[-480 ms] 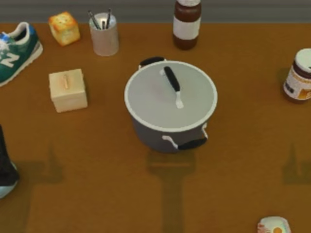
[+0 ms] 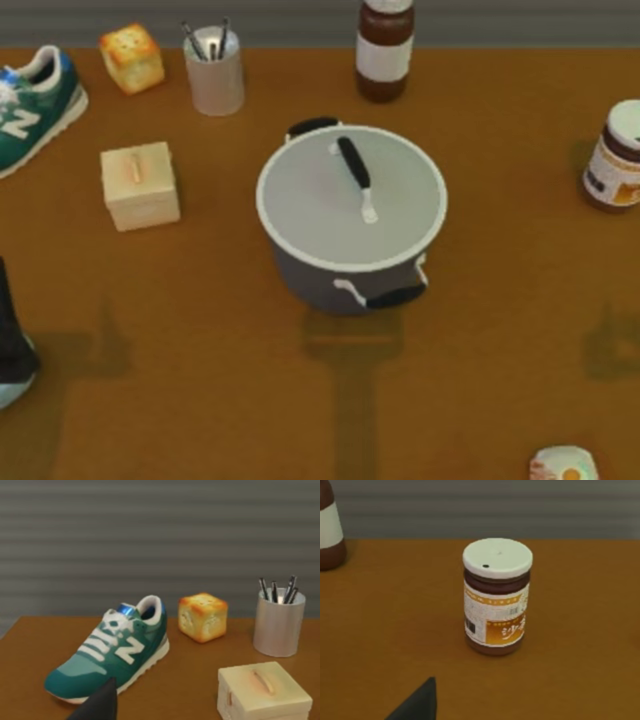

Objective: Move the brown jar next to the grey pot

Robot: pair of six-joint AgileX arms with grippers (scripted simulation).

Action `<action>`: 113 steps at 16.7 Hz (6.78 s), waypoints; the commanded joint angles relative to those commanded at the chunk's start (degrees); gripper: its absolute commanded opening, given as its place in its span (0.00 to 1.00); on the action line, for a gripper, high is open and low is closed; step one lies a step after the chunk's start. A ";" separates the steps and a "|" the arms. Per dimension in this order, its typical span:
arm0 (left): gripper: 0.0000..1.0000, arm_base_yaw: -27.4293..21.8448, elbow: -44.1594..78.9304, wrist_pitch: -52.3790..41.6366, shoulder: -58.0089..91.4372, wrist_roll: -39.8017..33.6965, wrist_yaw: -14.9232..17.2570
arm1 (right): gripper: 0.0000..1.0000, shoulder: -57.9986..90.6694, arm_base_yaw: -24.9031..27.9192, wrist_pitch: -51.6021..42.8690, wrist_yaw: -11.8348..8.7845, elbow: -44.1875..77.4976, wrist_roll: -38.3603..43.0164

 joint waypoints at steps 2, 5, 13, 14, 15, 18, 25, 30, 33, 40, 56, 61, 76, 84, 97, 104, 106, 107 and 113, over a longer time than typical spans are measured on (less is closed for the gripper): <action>1.00 0.00 0.00 0.00 0.00 0.00 0.00 | 1.00 7.41 -0.68 -6.46 0.53 6.39 -0.37; 1.00 0.00 0.00 0.00 0.00 0.00 0.00 | 1.00 20.83 -1.73 -17.03 1.31 19.47 -1.15; 1.00 0.00 0.00 0.00 0.00 0.00 0.00 | 1.00 62.78 -3.25 -42.81 2.14 72.94 -4.36; 1.00 0.00 0.00 0.00 0.00 0.00 0.00 | 1.00 68.30 -3.26 -45.59 2.11 80.64 -4.90; 1.00 0.00 0.00 0.00 0.00 0.00 0.00 | 1.00 73.87 -3.23 -48.31 2.05 88.29 -5.48; 1.00 0.00 0.00 0.00 0.00 0.00 0.00 | 1.00 90.82 -2.90 -56.33 1.79 110.08 -7.44; 1.00 0.00 0.00 0.00 0.00 0.00 0.00 | 1.00 128.04 -0.95 -75.59 0.80 145.86 -12.85; 1.00 0.00 0.00 0.00 0.00 0.00 0.00 | 1.00 144.09 0.59 -86.16 0.06 156.45 -15.83; 1.00 0.00 0.00 0.00 0.00 0.00 0.00 | 1.00 146.64 0.89 -88.19 -0.08 157.99 -16.38; 1.00 0.00 0.00 0.00 0.00 0.00 0.00 | 1.00 148.50 0.70 -88.79 -0.04 160.14 -16.45; 1.00 0.00 0.00 0.00 0.00 0.00 0.00 | 0.92 165.33 0.91 -96.97 0.20 185.34 -16.30; 1.00 0.00 0.00 0.00 0.00 0.00 0.00 | 0.55 165.33 0.91 -96.97 0.20 185.34 -16.30; 1.00 0.00 0.00 0.00 0.00 0.00 0.00 | 0.00 165.33 0.91 -96.97 0.20 185.34 -16.30; 1.00 0.00 0.00 0.00 0.00 0.00 0.00 | 0.00 156.92 2.44 -89.18 -0.46 176.49 -16.86; 1.00 0.00 0.00 0.00 0.00 0.00 0.00 | 0.00 119.11 2.87 -71.74 -0.93 115.10 -16.37; 1.00 0.00 0.00 0.00 0.00 0.00 0.00 | 0.00 107.39 2.54 -65.46 -0.83 99.76 -16.07; 1.00 0.00 0.00 0.00 0.00 0.00 0.00 | 0.00 107.39 2.54 -65.46 -0.83 99.76 -16.07; 1.00 0.00 0.00 0.00 0.00 0.00 0.00 | 0.00 107.39 2.54 -65.46 -0.83 99.76 -16.07; 1.00 0.00 0.00 0.00 0.00 0.00 0.00 | 0.00 113.23 4.94 -69.58 -1.17 106.53 -10.74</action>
